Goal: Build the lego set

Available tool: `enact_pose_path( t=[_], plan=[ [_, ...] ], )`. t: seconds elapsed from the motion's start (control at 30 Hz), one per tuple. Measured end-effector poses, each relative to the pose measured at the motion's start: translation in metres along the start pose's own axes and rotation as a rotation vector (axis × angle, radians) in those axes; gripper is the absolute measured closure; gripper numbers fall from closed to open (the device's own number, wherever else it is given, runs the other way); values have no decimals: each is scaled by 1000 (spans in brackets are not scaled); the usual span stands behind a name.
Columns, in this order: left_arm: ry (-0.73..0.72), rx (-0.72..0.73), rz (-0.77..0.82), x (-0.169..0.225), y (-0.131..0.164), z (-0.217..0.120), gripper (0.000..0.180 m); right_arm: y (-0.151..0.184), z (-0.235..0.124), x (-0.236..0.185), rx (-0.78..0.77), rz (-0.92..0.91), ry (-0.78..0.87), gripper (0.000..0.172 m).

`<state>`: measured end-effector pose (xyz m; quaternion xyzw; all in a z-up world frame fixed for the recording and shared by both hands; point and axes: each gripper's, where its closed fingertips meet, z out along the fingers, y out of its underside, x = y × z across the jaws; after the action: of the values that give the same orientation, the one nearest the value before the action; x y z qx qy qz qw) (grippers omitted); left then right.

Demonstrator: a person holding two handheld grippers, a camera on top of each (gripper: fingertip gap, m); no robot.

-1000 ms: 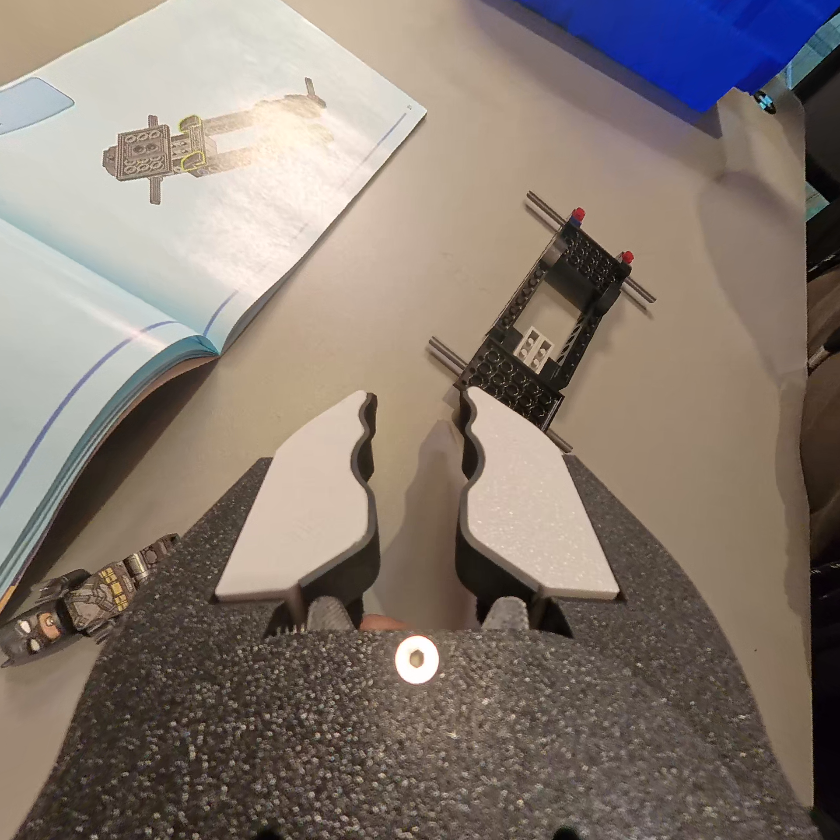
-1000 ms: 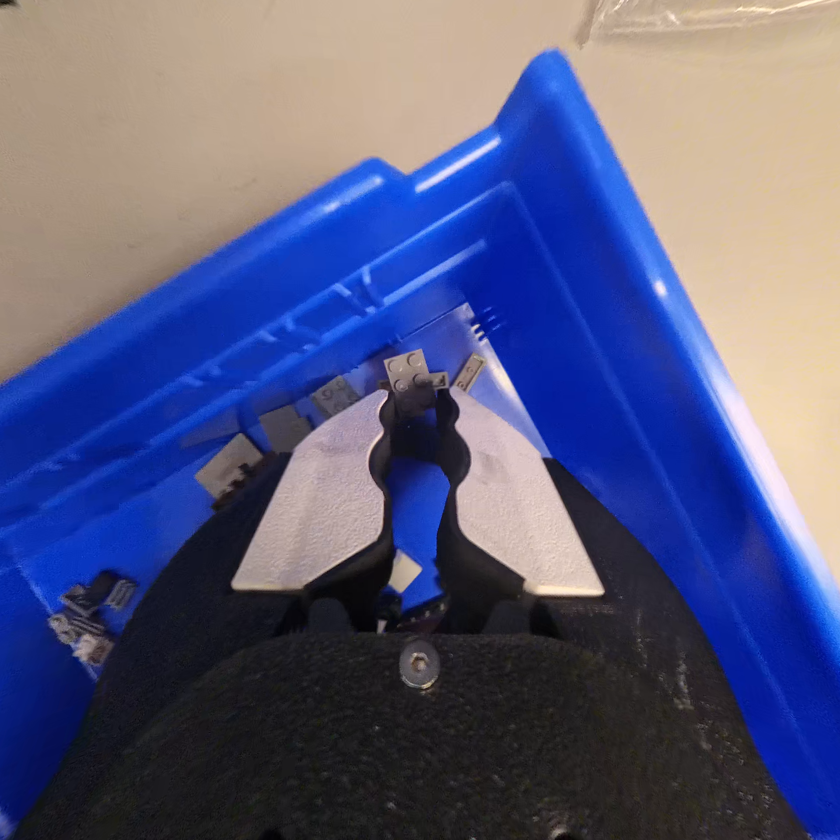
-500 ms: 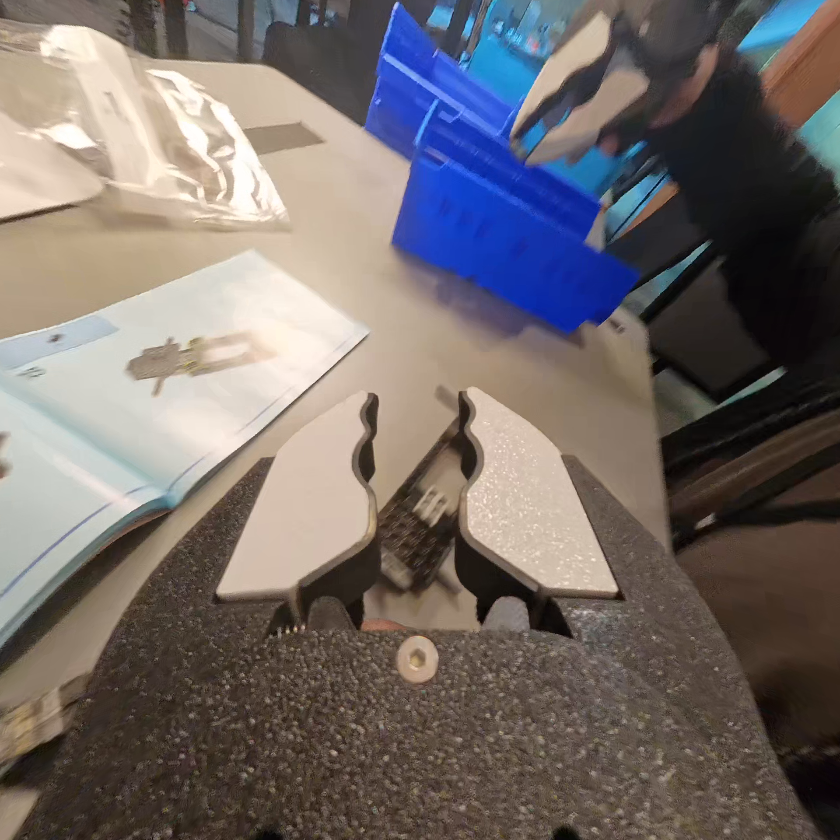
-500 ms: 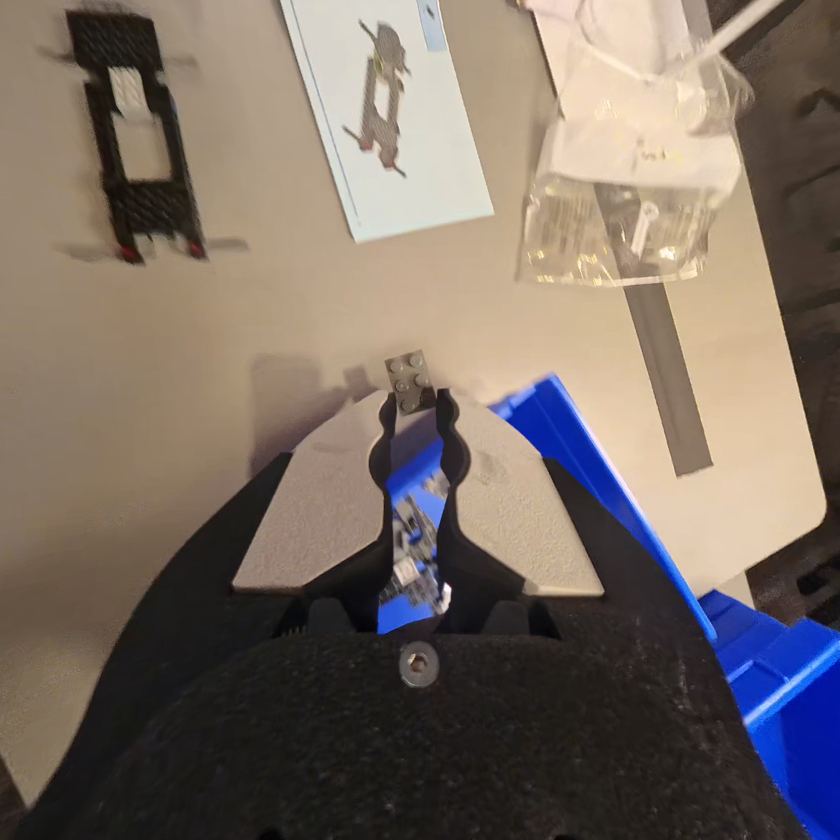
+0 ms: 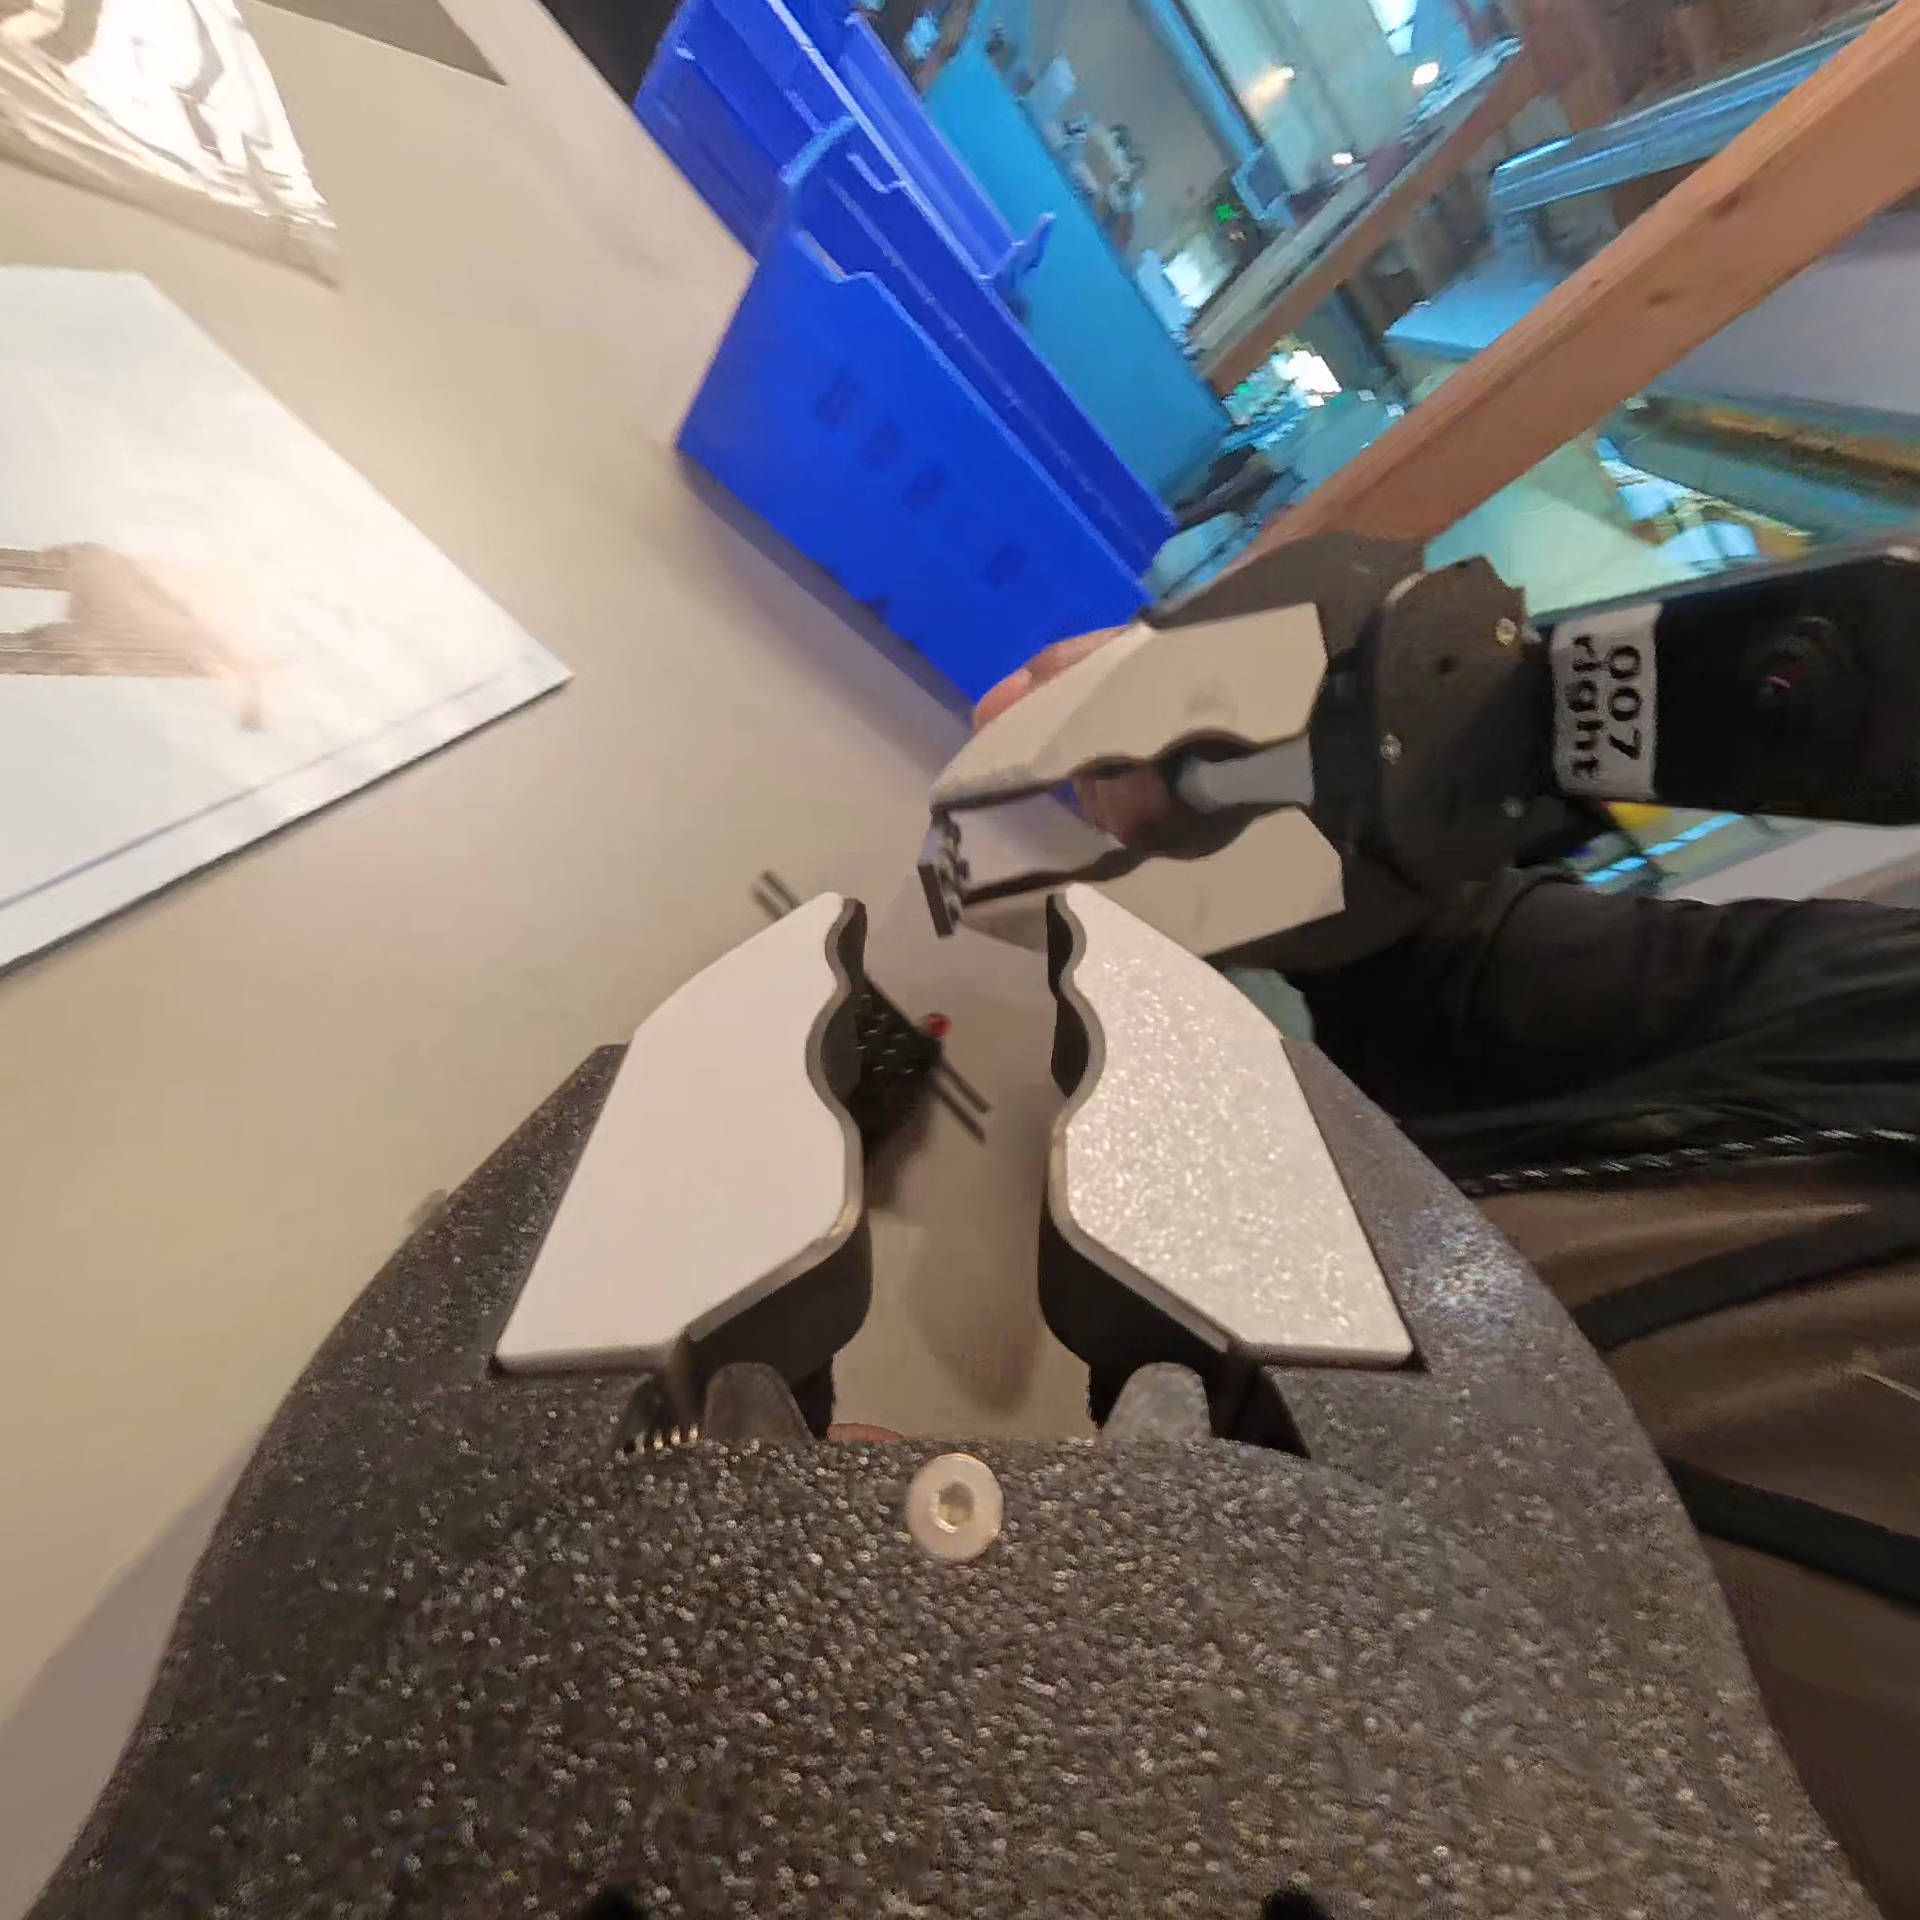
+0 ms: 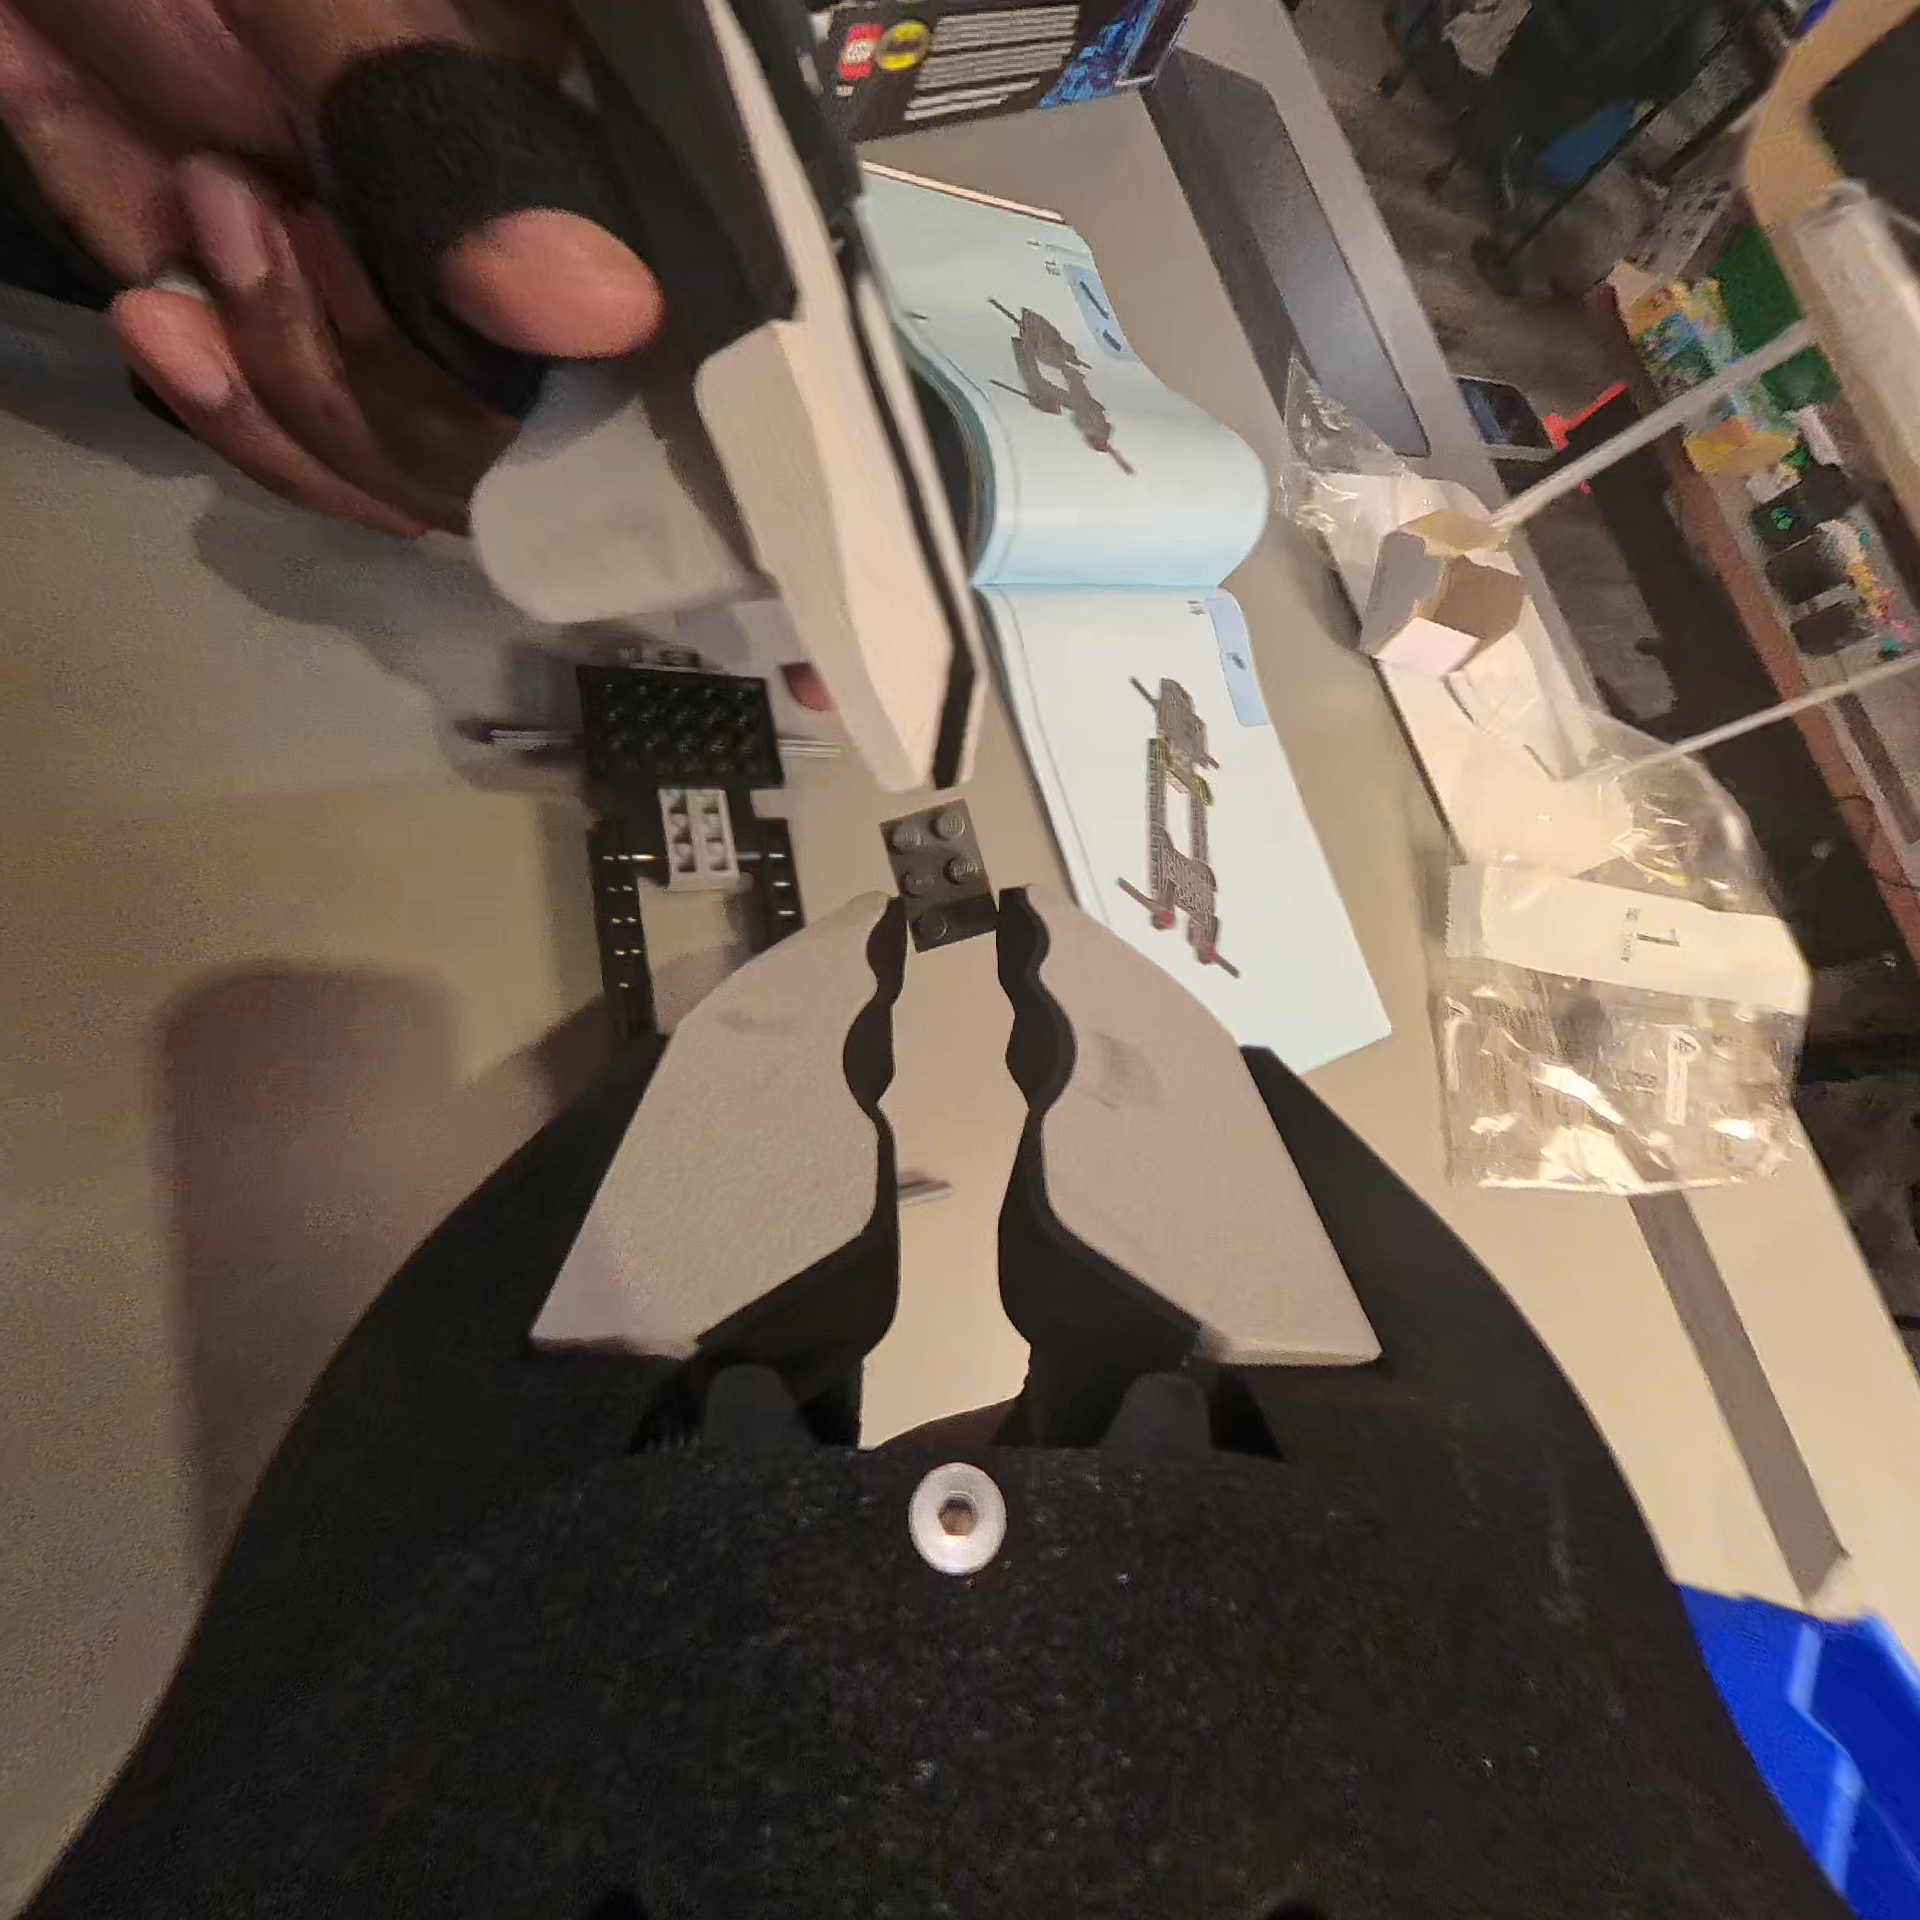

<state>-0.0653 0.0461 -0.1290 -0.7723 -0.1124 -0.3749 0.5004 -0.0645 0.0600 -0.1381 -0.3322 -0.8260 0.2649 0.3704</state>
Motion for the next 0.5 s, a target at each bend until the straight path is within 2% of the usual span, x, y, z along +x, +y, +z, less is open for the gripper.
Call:
enact_pose_path(
  t=[0.2,0.33,0.4,0.43,0.5],
  plan=[
    [-118,-27,48,-15,4,-5,148,-1,15,-7,76,38,-26,155],
    [-101,-49,18,-17,11,1,151,0,17,-5,109,37,-25,155],
    [-94,-55,26,-16,12,5,160,-1,17,-5,129,21,-13,155],
    [-89,-56,43,-15,13,6,171,-2,17,-5,141,18,-10,155],
    [-84,-33,94,-12,11,6,175,-1,16,-5,156,11,-4,155]
  ],
)
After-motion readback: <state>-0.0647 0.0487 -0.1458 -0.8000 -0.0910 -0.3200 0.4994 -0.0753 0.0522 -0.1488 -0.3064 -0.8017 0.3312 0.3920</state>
